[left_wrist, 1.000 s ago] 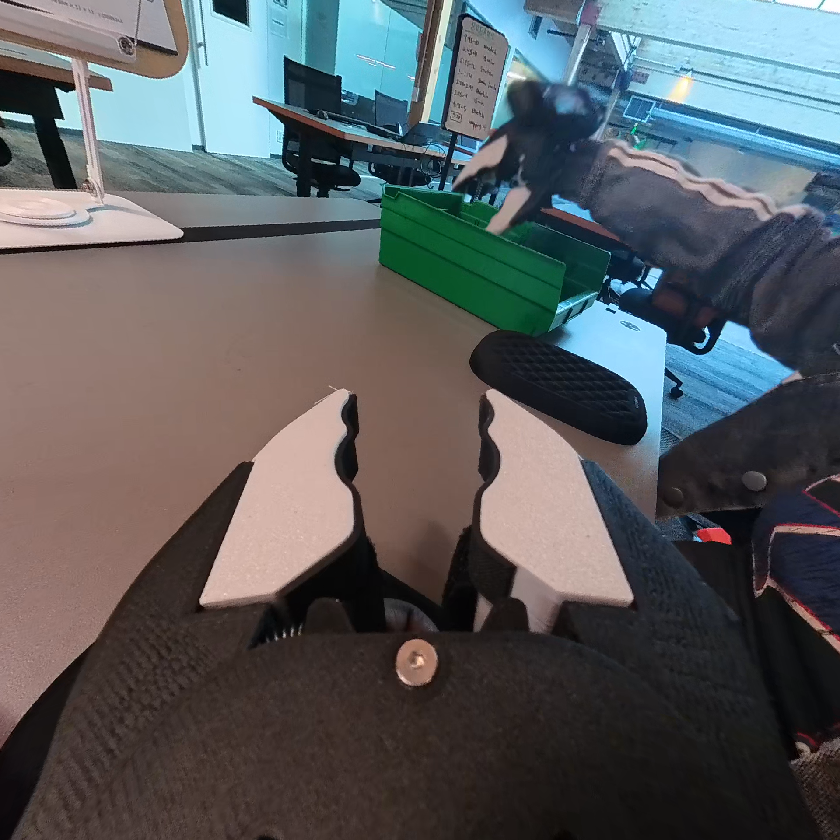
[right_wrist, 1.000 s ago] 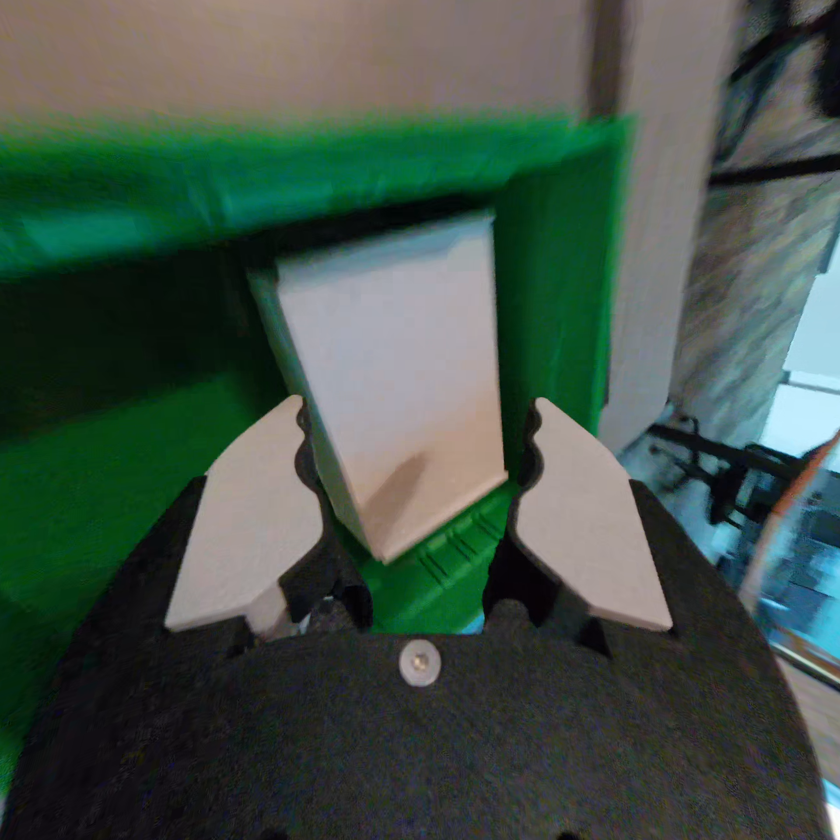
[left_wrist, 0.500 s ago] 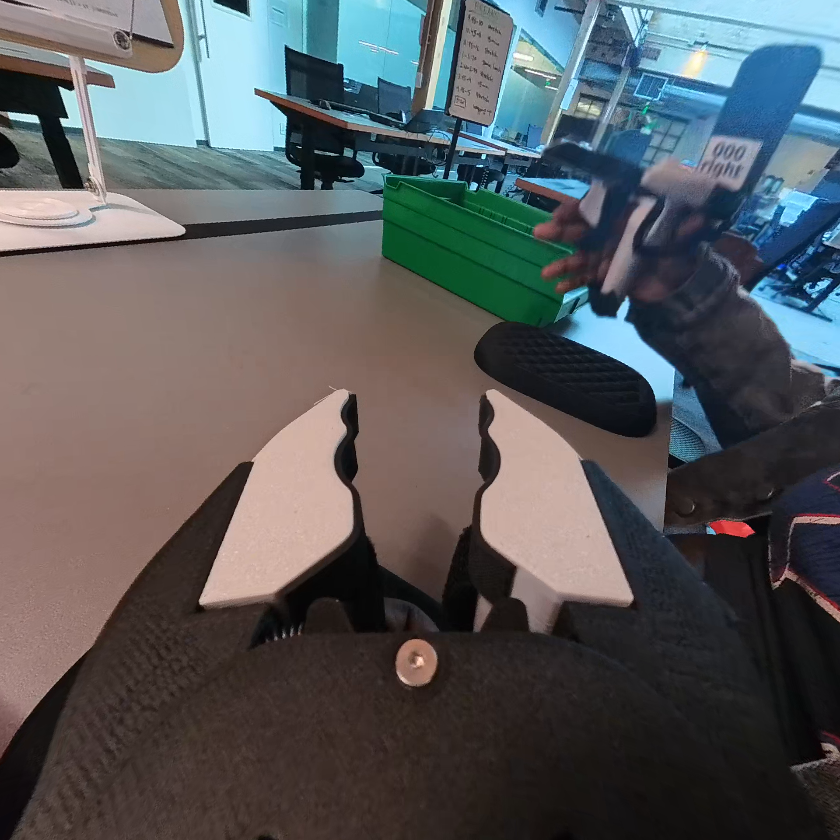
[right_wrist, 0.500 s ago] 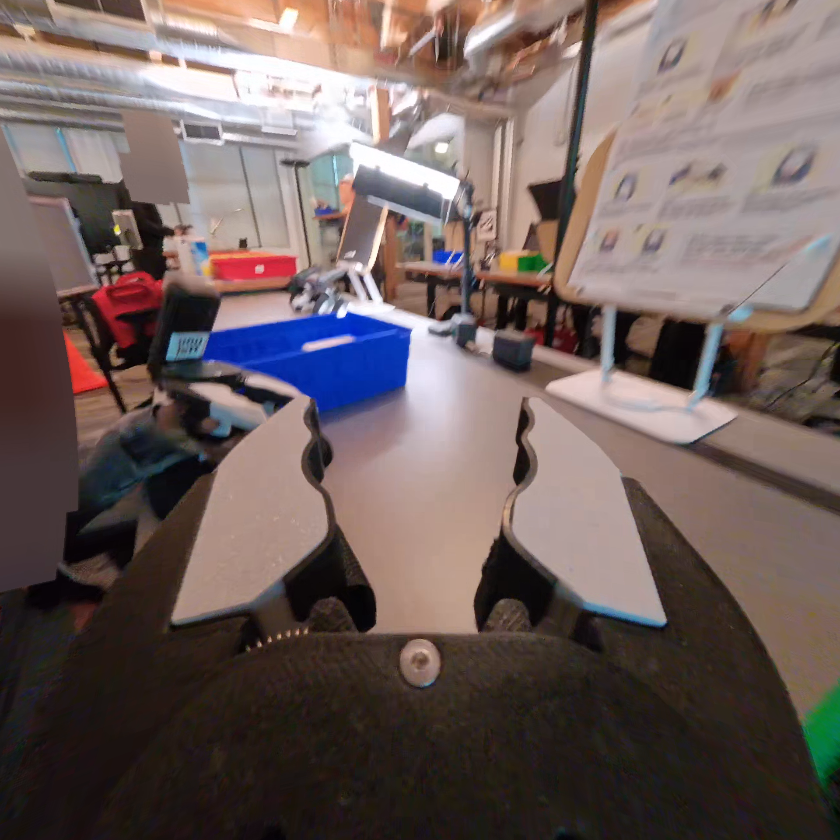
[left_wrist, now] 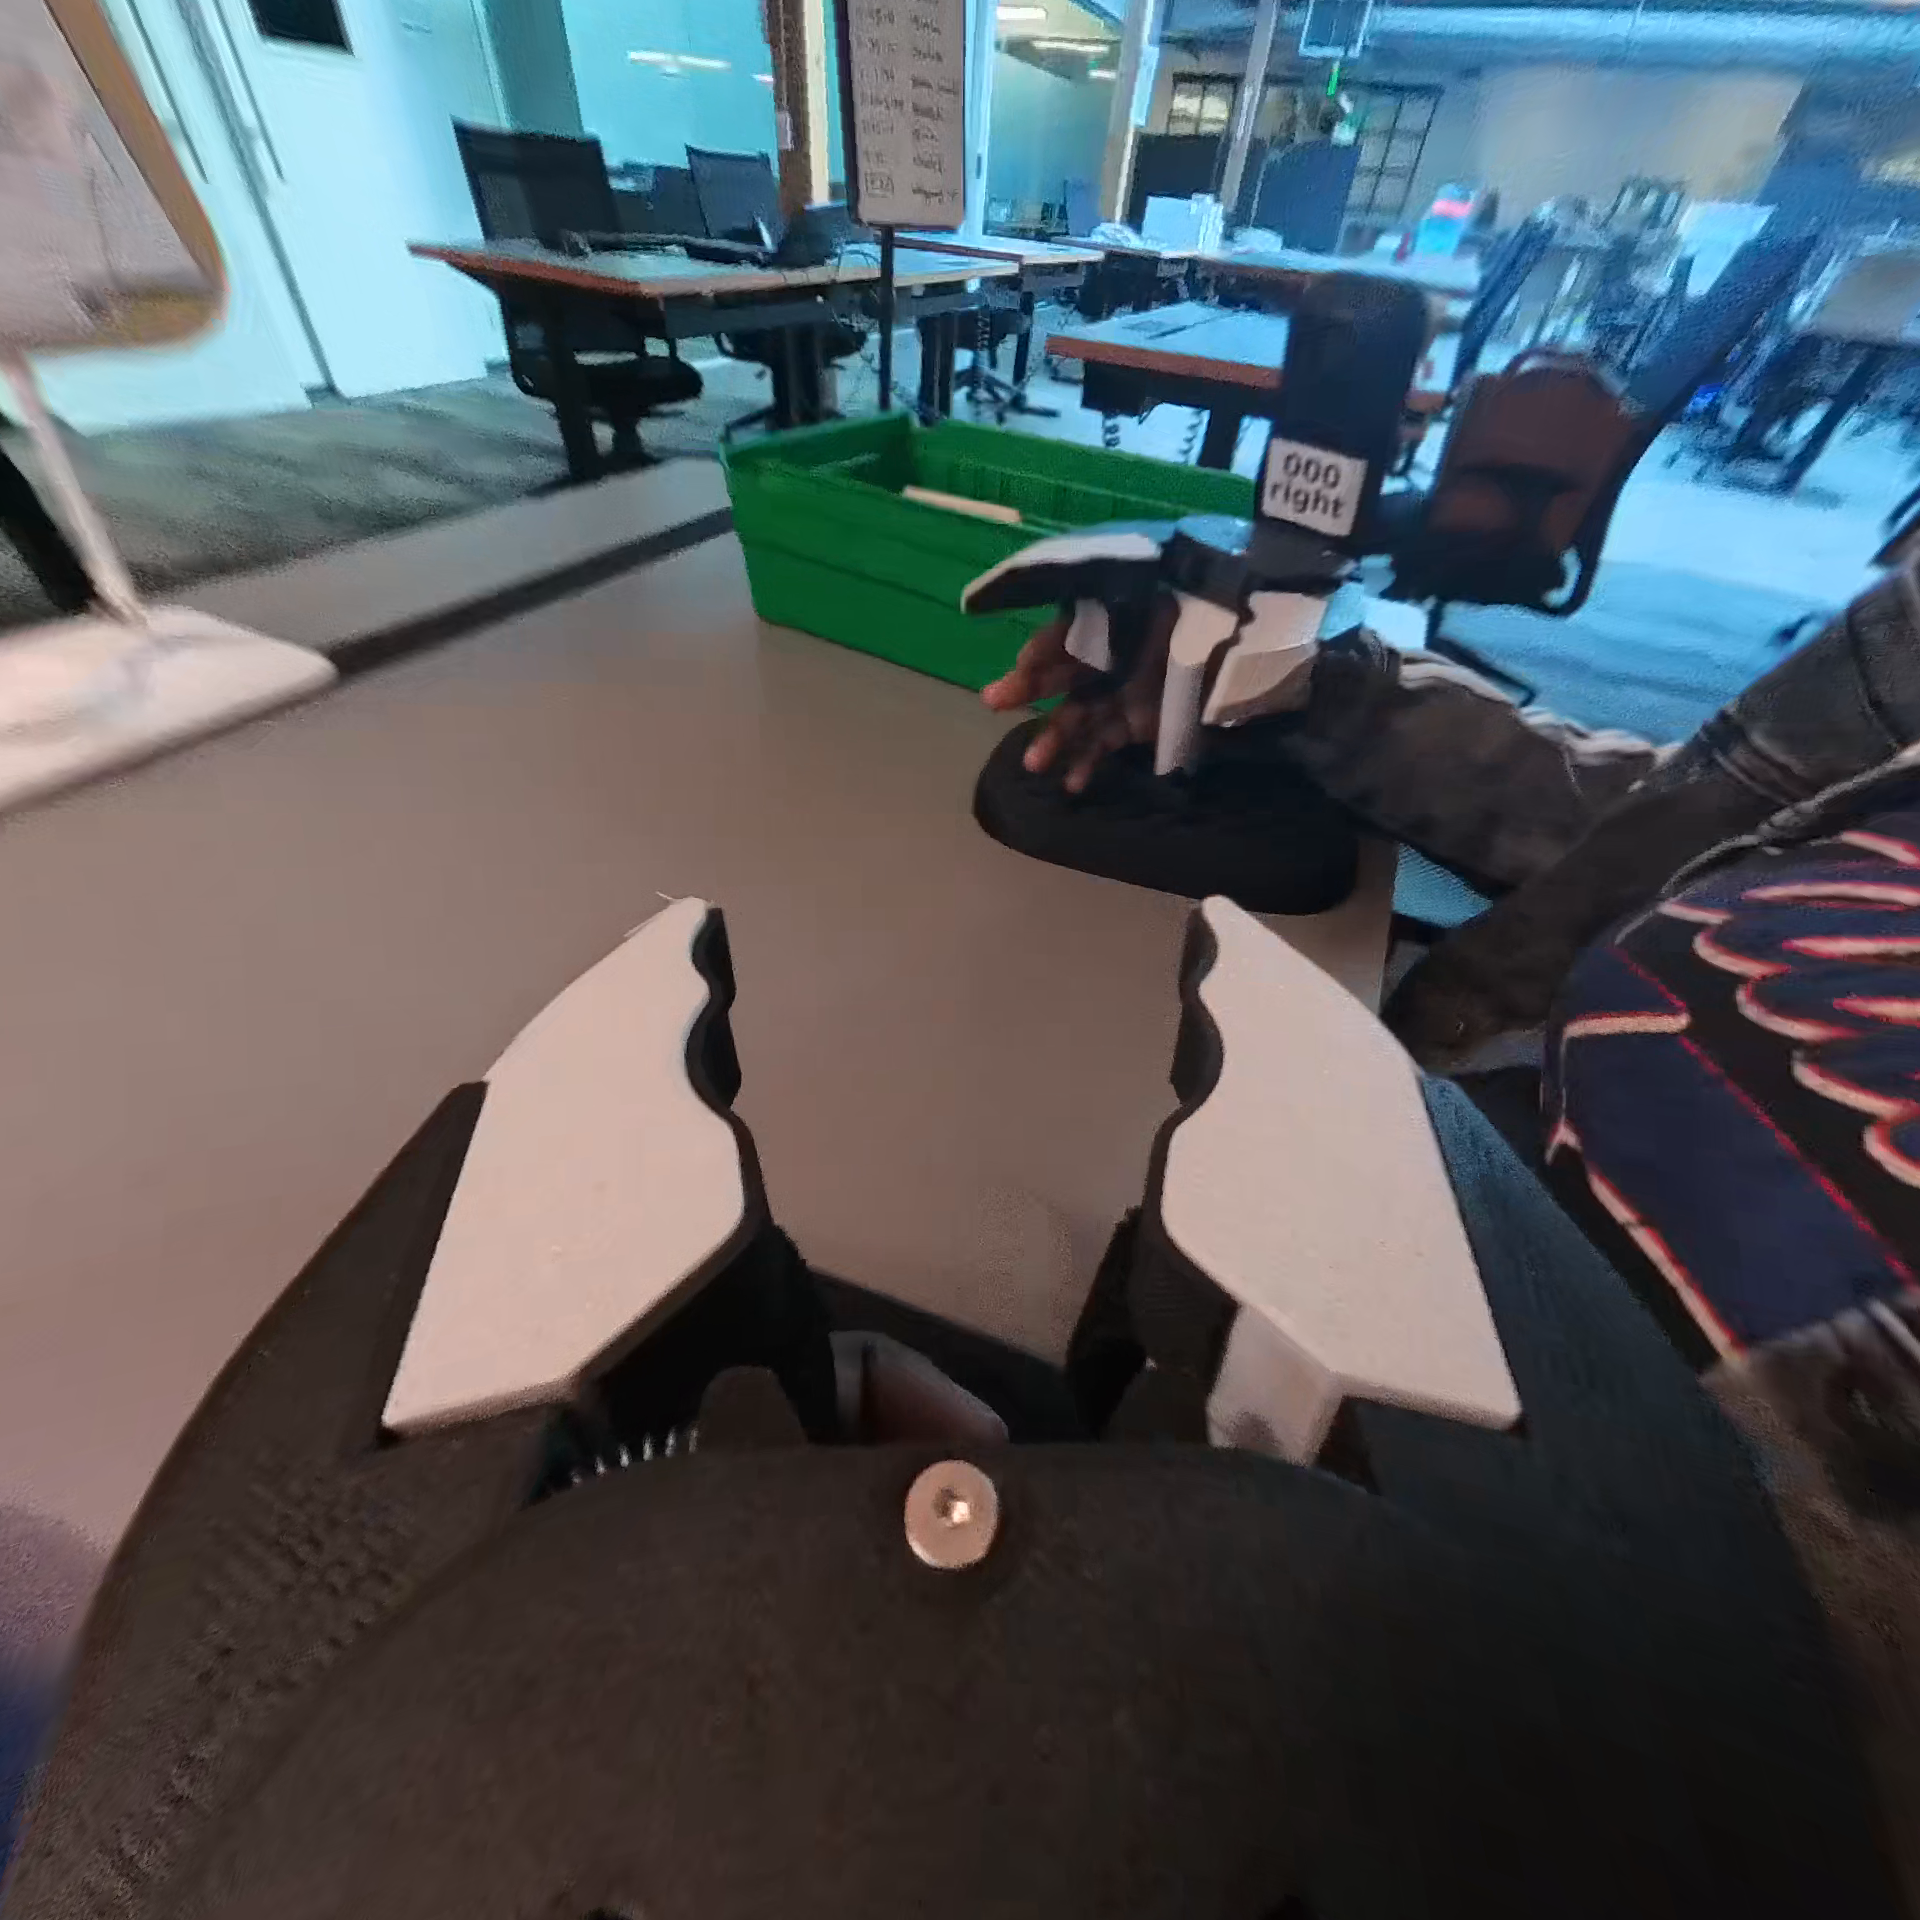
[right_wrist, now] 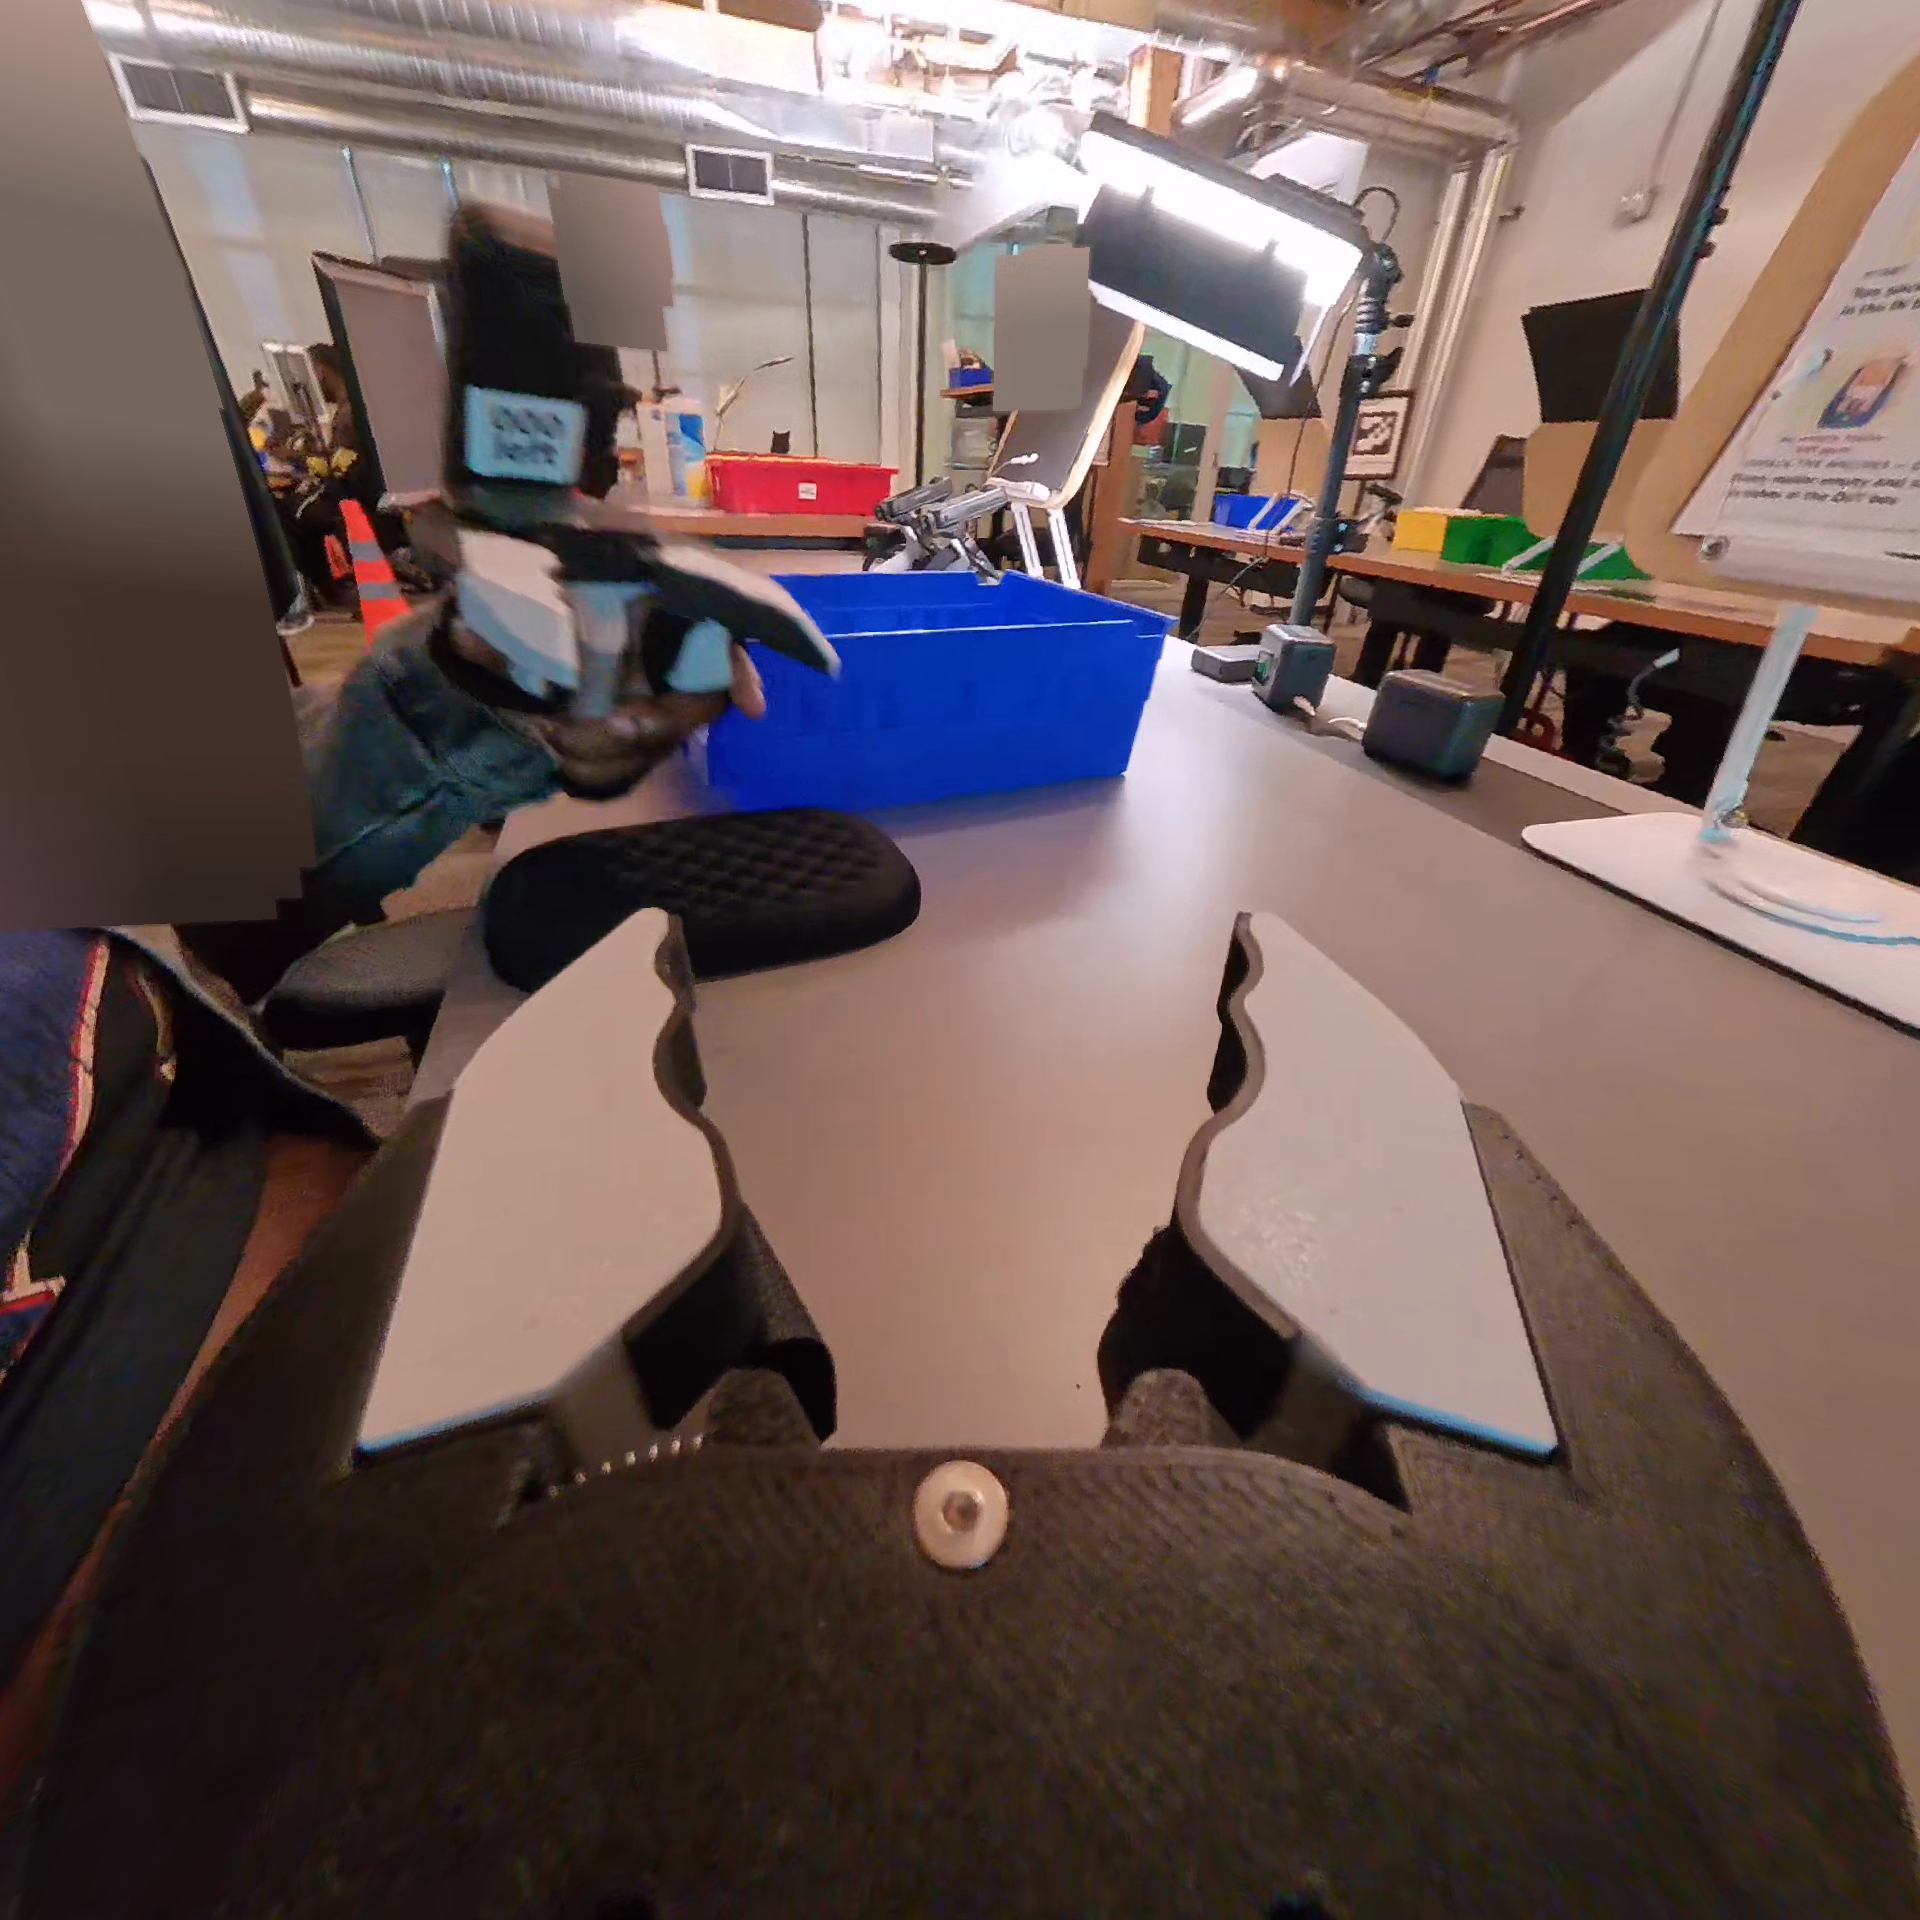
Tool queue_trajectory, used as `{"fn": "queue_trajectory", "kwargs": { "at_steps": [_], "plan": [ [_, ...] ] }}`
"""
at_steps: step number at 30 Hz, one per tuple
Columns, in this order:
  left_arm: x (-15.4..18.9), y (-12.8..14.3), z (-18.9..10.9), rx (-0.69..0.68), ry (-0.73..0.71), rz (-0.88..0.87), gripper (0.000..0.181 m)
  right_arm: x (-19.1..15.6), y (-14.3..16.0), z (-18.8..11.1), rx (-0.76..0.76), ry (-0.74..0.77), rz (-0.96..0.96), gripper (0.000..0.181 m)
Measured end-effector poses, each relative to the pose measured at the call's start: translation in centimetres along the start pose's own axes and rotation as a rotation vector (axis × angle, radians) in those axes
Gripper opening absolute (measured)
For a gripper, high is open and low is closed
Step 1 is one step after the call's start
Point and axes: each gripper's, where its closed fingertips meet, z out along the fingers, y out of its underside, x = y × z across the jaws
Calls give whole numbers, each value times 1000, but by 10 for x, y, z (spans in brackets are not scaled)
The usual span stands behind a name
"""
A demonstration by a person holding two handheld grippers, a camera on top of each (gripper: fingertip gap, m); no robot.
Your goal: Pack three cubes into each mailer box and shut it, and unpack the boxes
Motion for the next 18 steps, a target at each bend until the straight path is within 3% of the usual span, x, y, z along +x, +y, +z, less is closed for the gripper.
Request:
{"fn": "queue_trajectory", "kwargs": {
  "at_steps": [4, 6, 9, 13, 18],
  "plan": [
    [-38, -54, -66, -48, -197, 205, 83, -7, -2, -1, 15, -38, -27, 96],
    [-74, -63, -98, -167, -322, 284, 83, -16, 0, 0, 6, -75, -75, 96],
    [-142, -36, -137, -514, -426, 406, 87, -19, 2, 1, -13, -92, -91, 98],
    [-213, 19, -161, -902, -326, 327, 111, -15, 0, 0, 5, -80, -60, 97],
    [-255, 60, -166, -1164, -187, 246, 125, -14, 0, 0, 2, -79, -45, 96]
  ]
}}
